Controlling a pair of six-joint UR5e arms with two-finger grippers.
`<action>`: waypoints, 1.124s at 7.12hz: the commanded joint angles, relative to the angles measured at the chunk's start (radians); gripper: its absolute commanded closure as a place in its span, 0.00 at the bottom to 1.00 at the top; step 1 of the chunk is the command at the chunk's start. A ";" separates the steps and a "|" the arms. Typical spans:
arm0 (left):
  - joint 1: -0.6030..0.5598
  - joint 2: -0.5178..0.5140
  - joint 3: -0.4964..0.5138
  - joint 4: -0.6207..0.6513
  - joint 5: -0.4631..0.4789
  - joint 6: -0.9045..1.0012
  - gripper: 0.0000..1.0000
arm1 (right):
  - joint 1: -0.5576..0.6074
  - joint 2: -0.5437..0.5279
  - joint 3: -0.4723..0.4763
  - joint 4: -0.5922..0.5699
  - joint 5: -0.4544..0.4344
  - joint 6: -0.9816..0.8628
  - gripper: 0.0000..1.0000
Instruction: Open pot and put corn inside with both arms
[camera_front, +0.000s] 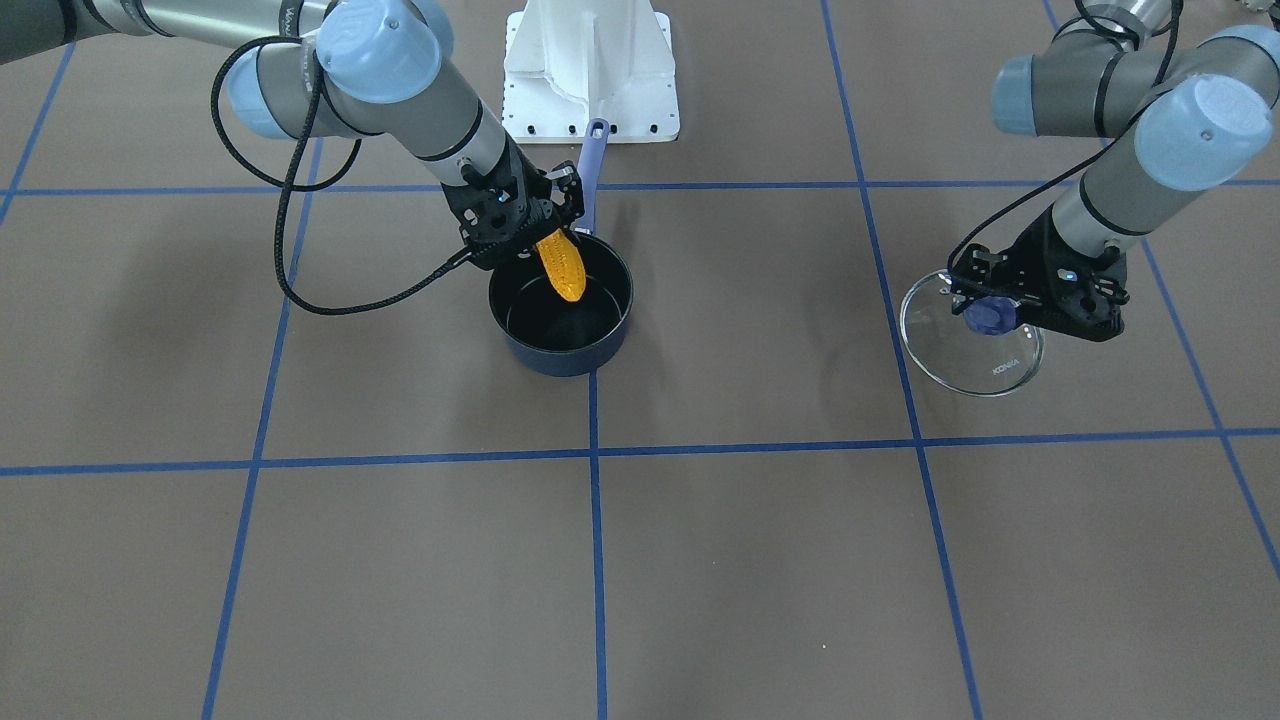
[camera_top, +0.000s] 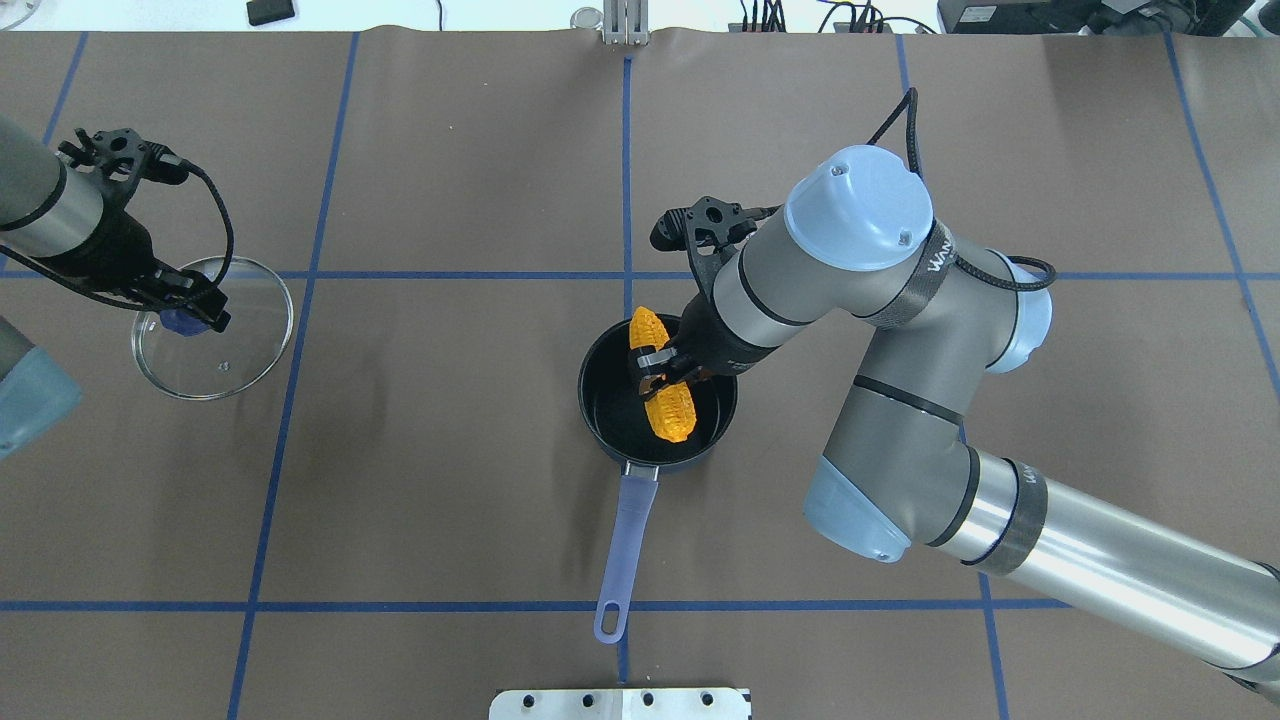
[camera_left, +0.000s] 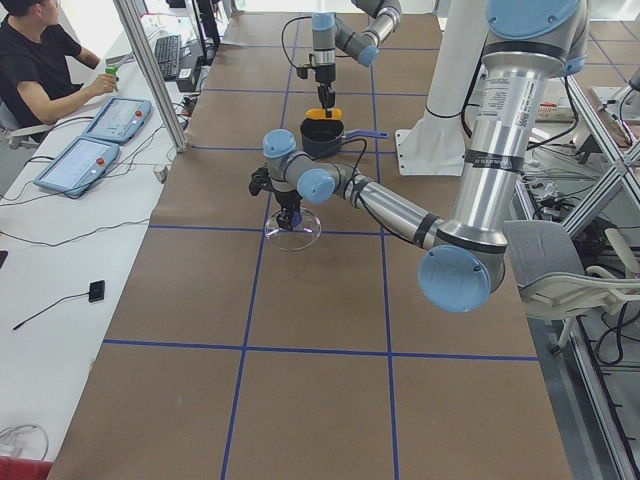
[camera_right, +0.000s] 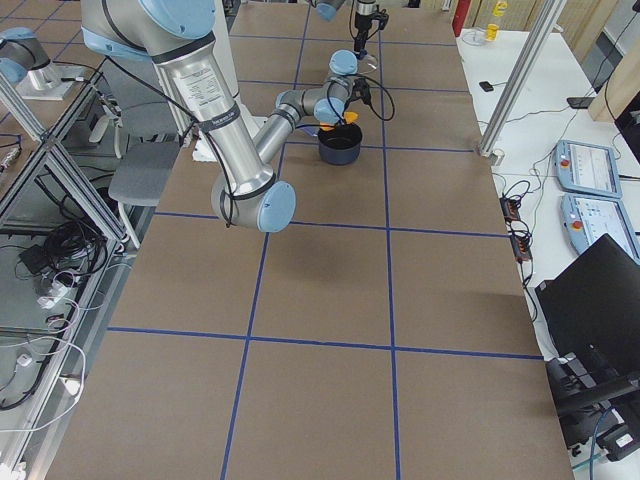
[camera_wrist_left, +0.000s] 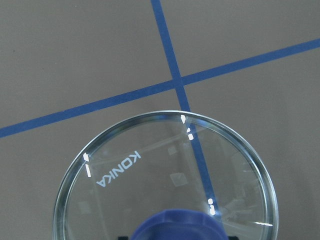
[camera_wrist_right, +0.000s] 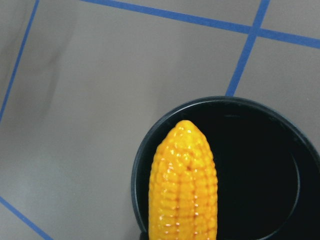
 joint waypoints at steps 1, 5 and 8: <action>0.000 0.000 0.007 0.000 0.000 0.000 0.47 | 0.004 0.027 -0.012 -0.012 -0.009 0.015 0.00; 0.002 0.025 0.140 -0.144 -0.005 0.034 0.47 | 0.059 0.035 -0.016 -0.013 -0.003 0.012 0.00; 0.008 0.006 0.166 -0.149 -0.003 0.028 0.46 | 0.065 0.029 -0.024 -0.015 0.001 0.003 0.00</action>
